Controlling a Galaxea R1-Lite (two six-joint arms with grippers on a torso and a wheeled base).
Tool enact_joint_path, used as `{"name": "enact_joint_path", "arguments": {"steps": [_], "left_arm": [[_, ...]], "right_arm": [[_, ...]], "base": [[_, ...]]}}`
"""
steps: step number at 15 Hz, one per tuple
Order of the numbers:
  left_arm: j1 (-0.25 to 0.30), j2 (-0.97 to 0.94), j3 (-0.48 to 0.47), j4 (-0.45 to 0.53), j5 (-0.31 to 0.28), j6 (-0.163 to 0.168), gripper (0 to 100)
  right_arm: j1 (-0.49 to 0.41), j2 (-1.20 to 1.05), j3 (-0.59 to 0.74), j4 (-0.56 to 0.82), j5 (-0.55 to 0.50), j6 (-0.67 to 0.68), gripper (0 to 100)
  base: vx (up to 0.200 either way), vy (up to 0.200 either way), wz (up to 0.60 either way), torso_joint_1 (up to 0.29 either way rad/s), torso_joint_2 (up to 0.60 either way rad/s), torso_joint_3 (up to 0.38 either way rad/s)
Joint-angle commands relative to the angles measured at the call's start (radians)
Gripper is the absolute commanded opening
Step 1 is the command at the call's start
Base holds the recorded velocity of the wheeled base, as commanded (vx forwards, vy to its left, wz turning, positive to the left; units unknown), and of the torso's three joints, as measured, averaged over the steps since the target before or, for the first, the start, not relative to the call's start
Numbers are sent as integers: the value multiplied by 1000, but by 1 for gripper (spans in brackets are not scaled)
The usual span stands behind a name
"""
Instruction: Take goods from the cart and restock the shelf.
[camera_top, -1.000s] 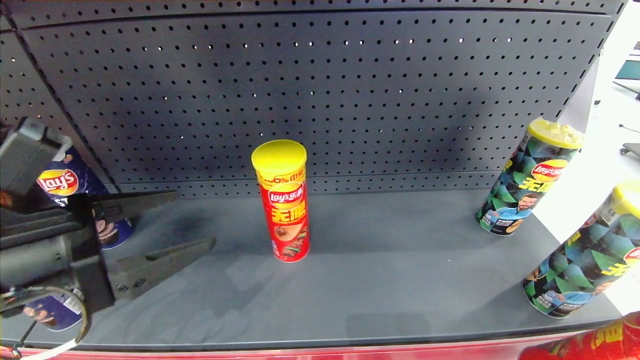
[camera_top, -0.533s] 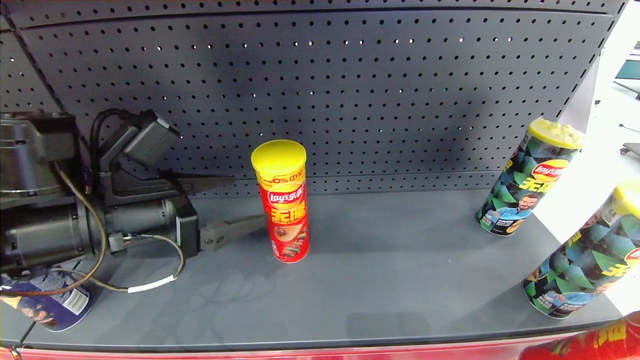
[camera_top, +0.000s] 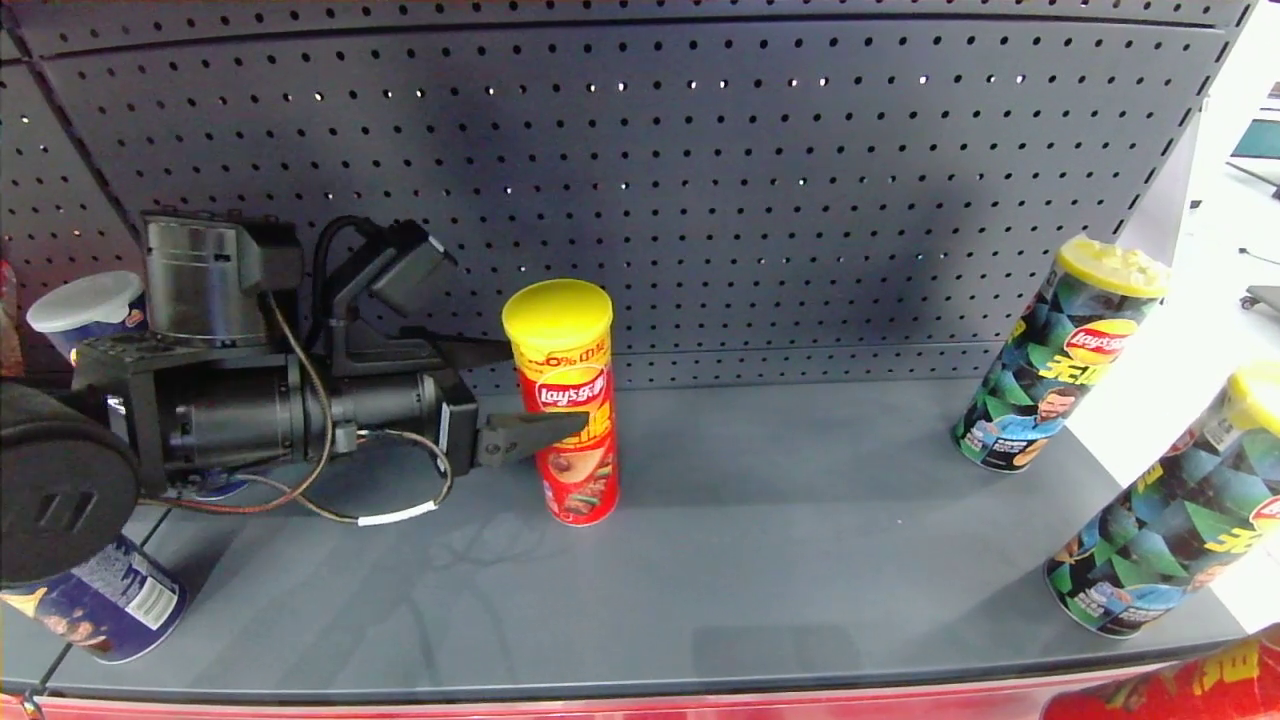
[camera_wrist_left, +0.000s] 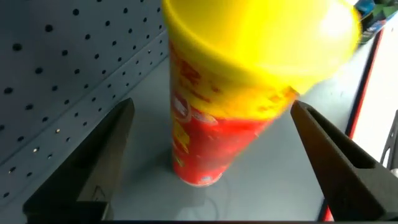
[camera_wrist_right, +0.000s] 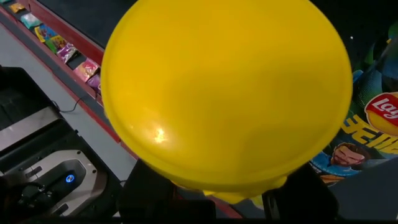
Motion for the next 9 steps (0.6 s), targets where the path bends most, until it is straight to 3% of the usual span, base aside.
{"name": "enact_joint_path", "arguments": {"steps": [1, 6, 8, 9], "left_arm": [[0, 33, -16, 0, -2, 0, 100], [-25, 84, -107, 1, -7, -5, 100], [-34, 93, -93, 1, -19, -2, 100], [-34, 98, -93, 1, -30, 0, 0]], "right_arm": [[-5, -1, 0, 0, 1, -1, 0], [-10, -1, 0, 2, 1, 12, 0], [-10, 1, 0, 2, 1, 12, 0], [-10, -1, 0, 2, 1, 12, 0]], "base": [[0, 0, 0, 0, 0, 0], [0, 0, 0, 0, 0, 0], [0, 0, 0, 0, 0, 0], [0, 0, 0, 0, 0, 0]]}}
